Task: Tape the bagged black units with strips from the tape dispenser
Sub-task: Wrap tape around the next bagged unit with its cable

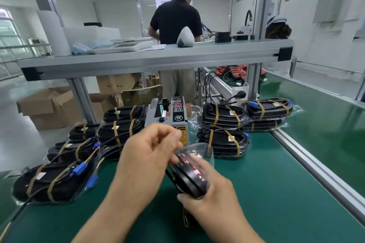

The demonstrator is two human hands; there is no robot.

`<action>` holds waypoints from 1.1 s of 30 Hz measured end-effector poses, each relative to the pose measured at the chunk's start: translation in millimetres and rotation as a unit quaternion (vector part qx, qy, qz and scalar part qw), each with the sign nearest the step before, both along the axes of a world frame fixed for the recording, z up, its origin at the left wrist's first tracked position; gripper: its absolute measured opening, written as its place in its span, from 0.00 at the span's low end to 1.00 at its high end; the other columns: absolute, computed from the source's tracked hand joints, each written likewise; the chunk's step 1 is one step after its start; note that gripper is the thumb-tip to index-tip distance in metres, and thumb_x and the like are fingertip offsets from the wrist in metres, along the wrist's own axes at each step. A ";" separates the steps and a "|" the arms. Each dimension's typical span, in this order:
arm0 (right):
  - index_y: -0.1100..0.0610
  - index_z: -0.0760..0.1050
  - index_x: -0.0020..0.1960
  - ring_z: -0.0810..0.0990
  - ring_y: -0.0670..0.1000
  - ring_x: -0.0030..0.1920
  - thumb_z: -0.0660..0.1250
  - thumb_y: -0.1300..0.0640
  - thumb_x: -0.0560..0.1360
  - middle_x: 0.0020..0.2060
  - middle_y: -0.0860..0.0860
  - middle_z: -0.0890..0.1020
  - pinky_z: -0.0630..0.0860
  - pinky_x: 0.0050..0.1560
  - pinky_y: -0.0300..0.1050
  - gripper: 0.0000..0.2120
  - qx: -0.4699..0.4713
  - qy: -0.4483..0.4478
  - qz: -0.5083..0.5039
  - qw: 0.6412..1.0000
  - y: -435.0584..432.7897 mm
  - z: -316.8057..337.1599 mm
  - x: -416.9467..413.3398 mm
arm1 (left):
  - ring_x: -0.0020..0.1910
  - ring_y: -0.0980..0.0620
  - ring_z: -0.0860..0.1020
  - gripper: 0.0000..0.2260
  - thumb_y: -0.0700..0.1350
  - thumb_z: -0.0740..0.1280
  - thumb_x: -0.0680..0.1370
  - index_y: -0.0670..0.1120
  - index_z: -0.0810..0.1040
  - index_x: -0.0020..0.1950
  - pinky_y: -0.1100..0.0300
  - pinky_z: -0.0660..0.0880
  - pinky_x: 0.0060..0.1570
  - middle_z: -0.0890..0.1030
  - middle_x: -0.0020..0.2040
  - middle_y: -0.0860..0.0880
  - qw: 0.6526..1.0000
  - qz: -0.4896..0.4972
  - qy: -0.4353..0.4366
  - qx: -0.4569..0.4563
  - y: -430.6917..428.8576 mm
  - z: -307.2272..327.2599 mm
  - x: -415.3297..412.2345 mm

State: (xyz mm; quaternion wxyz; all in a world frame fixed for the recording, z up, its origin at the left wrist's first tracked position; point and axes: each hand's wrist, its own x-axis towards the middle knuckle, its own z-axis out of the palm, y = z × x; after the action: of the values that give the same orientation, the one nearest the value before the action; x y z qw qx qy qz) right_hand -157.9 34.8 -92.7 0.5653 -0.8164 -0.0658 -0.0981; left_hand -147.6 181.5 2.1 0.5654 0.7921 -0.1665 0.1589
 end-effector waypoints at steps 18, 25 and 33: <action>0.37 0.76 0.59 0.82 0.34 0.51 0.81 0.59 0.66 0.48 0.33 0.84 0.74 0.51 0.26 0.29 -0.011 0.019 0.024 0.999 -35.5 19.1 -8.0 | 0.36 0.58 0.81 0.05 0.48 0.73 0.70 0.48 0.85 0.42 0.68 0.77 0.38 0.85 0.40 0.50 0.997 -0.070 -0.013 -0.040 17.3 0.8 70.4; 0.40 0.76 0.65 0.82 0.33 0.47 0.81 0.60 0.65 0.50 0.36 0.85 0.72 0.48 0.21 0.33 0.037 -0.044 -0.087 0.995 -40.1 12.8 2.8 | 0.28 0.57 0.72 0.06 0.44 0.68 0.79 0.43 0.82 0.45 0.66 0.71 0.28 0.79 0.34 0.50 0.911 0.160 0.293 -0.241 19.3 -68.4 123.9; 0.40 0.75 0.65 0.82 0.35 0.54 0.81 0.59 0.65 0.53 0.36 0.84 0.75 0.60 0.33 0.33 0.071 -0.038 -0.113 0.990 -35.7 3.0 12.4 | 0.26 0.59 0.71 0.12 0.44 0.66 0.81 0.45 0.78 0.38 0.70 0.66 0.19 0.78 0.24 0.54 0.838 0.178 0.393 -0.333 1.9 -85.4 158.6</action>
State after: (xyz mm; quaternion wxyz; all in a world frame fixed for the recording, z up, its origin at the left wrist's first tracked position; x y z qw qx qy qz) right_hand -145.5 -0.9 -89.7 0.6044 -0.7720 0.0131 -0.1964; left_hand 10.9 183.3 -83.3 0.7750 0.5678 0.2766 -0.0222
